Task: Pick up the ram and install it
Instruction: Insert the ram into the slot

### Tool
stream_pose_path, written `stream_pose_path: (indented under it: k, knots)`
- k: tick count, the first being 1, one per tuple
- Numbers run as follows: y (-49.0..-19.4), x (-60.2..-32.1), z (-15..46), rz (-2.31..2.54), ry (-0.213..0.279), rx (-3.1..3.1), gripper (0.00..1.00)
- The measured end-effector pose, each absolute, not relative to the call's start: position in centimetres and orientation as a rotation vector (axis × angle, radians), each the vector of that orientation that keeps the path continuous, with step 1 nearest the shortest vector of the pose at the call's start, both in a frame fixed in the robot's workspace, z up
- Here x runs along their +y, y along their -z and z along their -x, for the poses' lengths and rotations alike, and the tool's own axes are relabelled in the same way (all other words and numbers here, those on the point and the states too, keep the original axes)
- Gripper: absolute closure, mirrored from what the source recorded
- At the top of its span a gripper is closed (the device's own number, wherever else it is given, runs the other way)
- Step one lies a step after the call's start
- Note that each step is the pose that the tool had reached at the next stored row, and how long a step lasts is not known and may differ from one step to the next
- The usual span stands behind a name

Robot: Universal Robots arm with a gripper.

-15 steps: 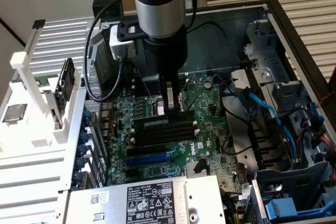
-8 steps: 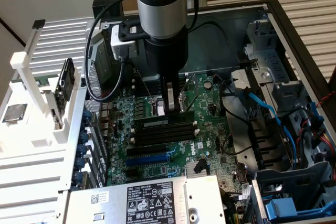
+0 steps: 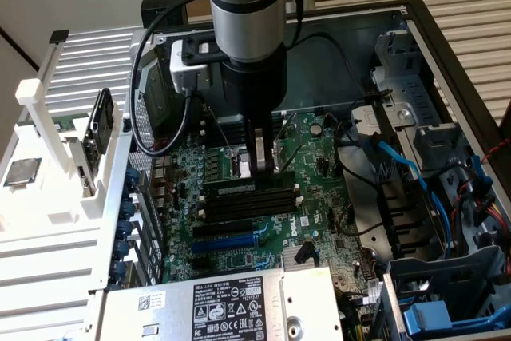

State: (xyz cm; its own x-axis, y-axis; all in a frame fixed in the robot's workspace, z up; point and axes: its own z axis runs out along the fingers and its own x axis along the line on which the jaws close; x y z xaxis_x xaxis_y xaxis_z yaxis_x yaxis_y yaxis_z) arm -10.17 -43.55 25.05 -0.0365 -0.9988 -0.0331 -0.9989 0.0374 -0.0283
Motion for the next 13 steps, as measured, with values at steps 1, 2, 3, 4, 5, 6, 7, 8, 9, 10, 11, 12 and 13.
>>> stream_pose_path:
  k: [1, 2, 3, 4, 5, 6, 7, 8, 9, 10, 11, 12, 13]
  knots:
    - [-25.06, -43.56, 10.17, 2.151, -0.006, 2.232, 0.88]
    - [-25.06, -43.56, 10.16, 2.151, -0.006, 2.232, 0.88]
    - [-25.05, -43.56, 10.16, 2.151, -0.006, 2.232, 0.88]
    - [-25.04, -43.57, 10.13, 2.151, -0.006, 2.232, 0.88]
    - [-25.03, -43.57, 10.1, 2.151, -0.006, 2.232, 0.88]
    - [-25.0, -43.56, 10.08, 2.151, -0.006, 2.232, 0.88]
    - [-24.96, -43.57, 10.07, 2.151, -0.006, 2.232, 0.88]
    - [-24.91, -43.57, 10.06, 2.151, -0.006, 2.232, 0.88]
    - [-24.86, -43.56, 10.06, 2.151, -0.006, 2.232, 0.88]
    - [-24.81, -43.55, 10.06, 2.151, -0.006, 2.232, 0.88]
    - [-24.76, -43.53, 10.06, 2.151, -0.006, 2.232, 0.88]
    - [-24.71, -43.49, 10.06, 2.151, -0.006, 2.232, 0.88]
    - [-24.66, -43.47, 10.06, 2.151, -0.005, 2.232, 0.88]
